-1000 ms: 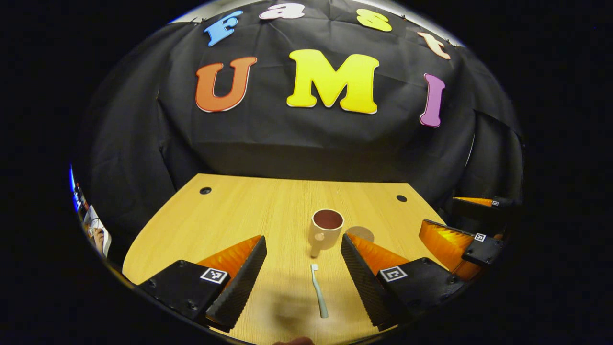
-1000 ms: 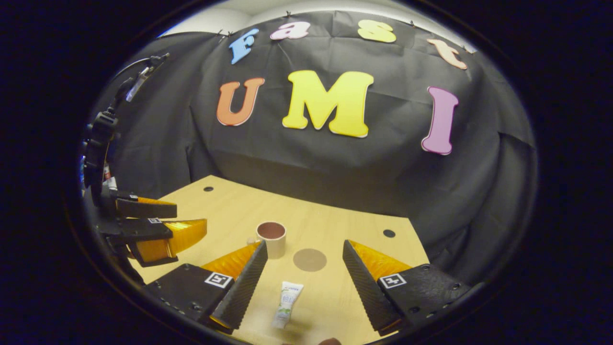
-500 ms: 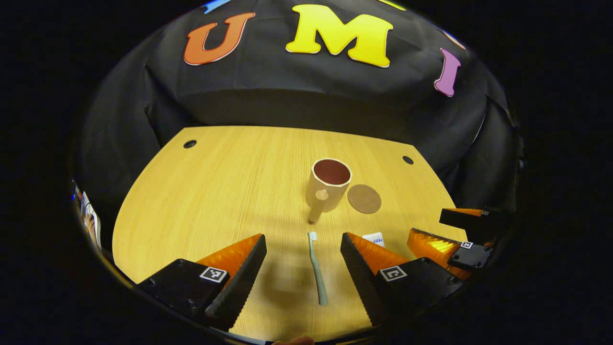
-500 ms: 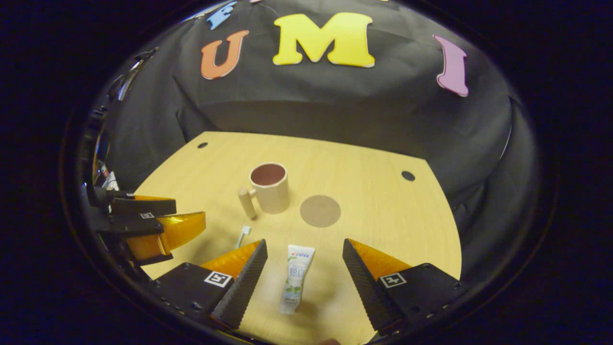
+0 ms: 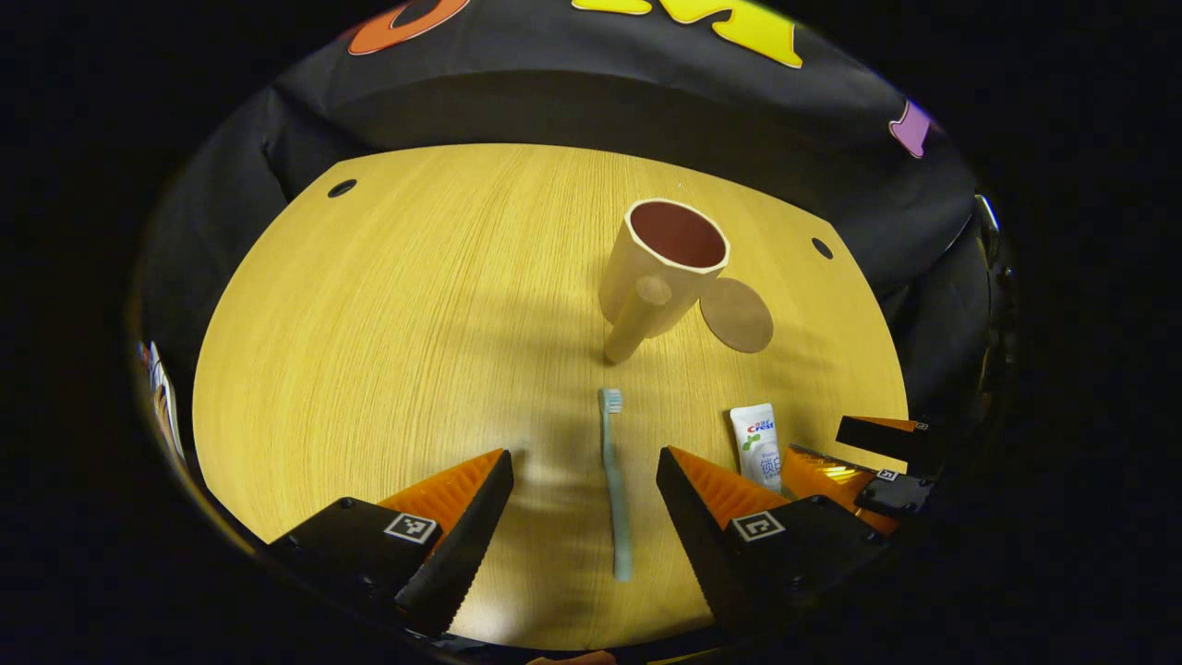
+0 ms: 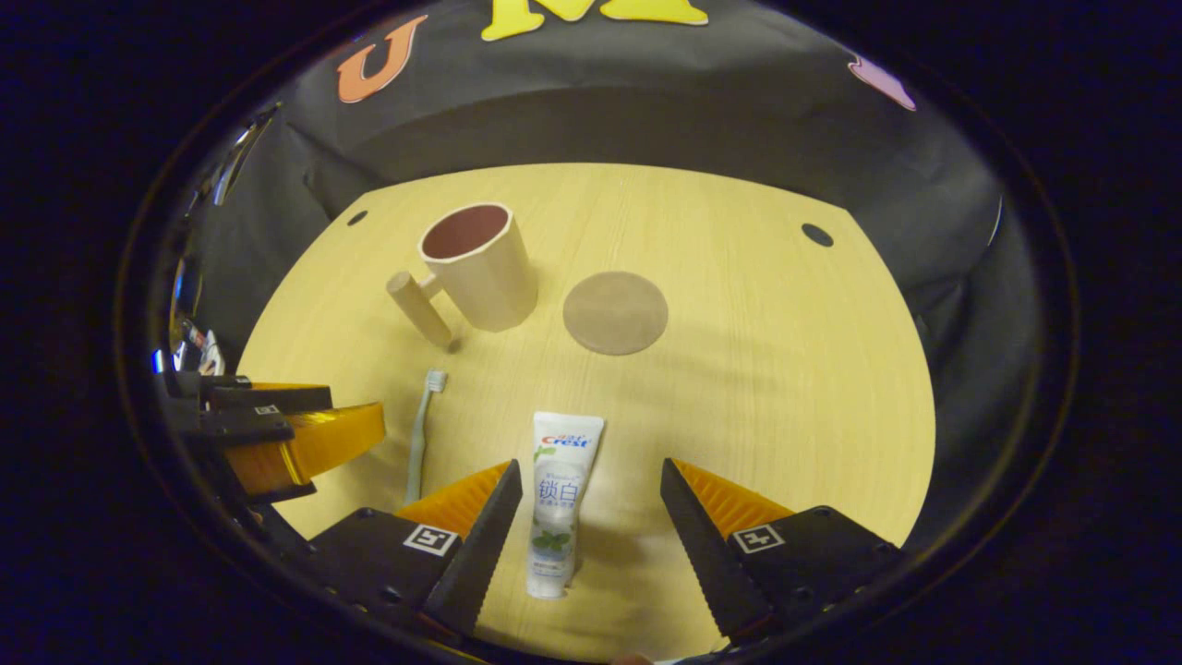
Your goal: Put the toothbrush and toothpaste on the desktop into the cup, then pick up the cup and place it on the coaster on the desktop.
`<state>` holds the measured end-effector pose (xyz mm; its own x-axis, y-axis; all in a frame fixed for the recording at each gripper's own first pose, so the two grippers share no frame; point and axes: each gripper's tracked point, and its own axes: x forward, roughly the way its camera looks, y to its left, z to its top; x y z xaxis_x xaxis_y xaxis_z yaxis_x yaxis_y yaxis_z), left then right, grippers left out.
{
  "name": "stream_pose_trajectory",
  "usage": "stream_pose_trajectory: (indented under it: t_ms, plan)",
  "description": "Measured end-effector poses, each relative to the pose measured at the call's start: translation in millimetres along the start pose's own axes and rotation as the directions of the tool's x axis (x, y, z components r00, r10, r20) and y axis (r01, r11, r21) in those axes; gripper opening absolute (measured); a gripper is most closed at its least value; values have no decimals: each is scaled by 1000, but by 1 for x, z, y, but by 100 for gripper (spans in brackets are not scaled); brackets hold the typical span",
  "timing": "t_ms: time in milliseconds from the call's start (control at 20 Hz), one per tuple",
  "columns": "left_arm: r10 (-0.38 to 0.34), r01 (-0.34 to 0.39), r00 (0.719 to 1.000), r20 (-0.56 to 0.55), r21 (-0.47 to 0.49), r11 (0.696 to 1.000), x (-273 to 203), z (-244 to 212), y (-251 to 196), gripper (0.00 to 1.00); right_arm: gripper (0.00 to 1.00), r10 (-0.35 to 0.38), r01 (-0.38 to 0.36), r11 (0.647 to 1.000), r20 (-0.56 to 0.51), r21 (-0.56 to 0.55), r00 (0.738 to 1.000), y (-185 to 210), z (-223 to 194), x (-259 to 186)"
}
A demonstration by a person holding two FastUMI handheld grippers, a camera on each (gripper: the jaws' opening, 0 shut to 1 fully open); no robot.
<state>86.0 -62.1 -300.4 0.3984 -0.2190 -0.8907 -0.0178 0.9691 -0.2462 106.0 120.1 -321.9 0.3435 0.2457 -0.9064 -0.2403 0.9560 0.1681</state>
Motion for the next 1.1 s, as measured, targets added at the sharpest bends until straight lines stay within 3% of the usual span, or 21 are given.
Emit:
stream_pose_trajectory:
  t_ms: [350,450,650,700,850,900,950,1000,1100]
  plan:
    - [-23,18,985,-170,-30,999,26,-29,-12,100,88,16,-19,1000,-119,-22,993,9,-23,20]
    - [-14,9,979,-201,-27,1000,31,-34,-14,98,76,1,-4,1000,-136,-22,991,7,-29,23]
    - [3,-8,969,-248,-20,1000,36,-40,-18,86,70,-6,5,1000,-155,-6,988,10,-37,26]
    - [12,-14,969,-246,-7,1000,37,-39,-16,82,58,-18,19,1000,-159,1,987,8,-39,30]
    - [71,-69,962,-264,17,997,39,-37,-9,72,47,-15,22,999,-184,41,983,5,-46,26]
    - [92,-90,959,-268,22,996,39,-35,-5,52,35,-32,40,998,-184,44,982,1,-45,28]
    - [112,-106,954,-278,36,994,38,-34,1,45,31,-27,36,998,-183,46,983,3,-46,28]
    - [113,-107,952,-283,35,994,38,-32,2,29,28,-25,35,998,-187,48,982,3,-46,27]
    - [104,-100,955,-279,28,995,37,-26,2,19,25,-23,35,997,-181,63,983,2,-45,26]
